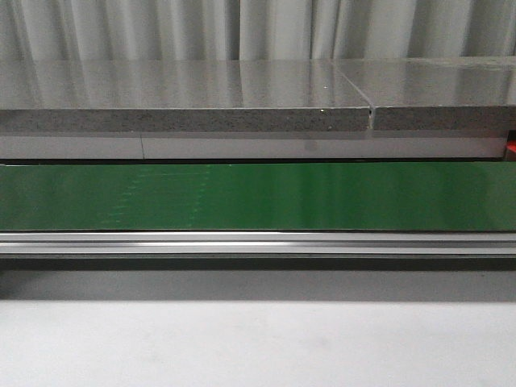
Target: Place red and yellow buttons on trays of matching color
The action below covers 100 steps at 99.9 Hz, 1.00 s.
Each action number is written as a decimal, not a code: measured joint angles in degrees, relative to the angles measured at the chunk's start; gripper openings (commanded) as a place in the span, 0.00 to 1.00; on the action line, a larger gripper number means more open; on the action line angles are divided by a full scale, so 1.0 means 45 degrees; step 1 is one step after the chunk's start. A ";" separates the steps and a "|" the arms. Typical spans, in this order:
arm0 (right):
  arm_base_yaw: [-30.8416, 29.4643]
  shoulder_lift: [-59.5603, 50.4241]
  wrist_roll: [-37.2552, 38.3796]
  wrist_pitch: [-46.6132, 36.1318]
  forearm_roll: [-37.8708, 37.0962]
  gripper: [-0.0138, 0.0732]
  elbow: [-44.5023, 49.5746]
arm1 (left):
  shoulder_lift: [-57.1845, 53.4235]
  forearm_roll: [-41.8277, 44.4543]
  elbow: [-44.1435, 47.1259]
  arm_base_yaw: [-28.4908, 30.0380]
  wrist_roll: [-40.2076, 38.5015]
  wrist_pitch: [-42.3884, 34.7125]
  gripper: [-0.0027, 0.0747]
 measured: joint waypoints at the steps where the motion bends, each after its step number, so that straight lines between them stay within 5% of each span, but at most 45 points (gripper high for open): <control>1: 0.0000 0.0000 0.0000 0.0000 0.0000 0.08 0.0000 | 0.0000 0.0000 0.0010 0.0058 0.0000 -0.0042 0.01; 100: 0.0000 0.0000 0.0000 0.0000 0.0000 0.08 0.0000 | 0.0000 -0.0030 0.0010 0.0582 0.0000 -0.1110 0.01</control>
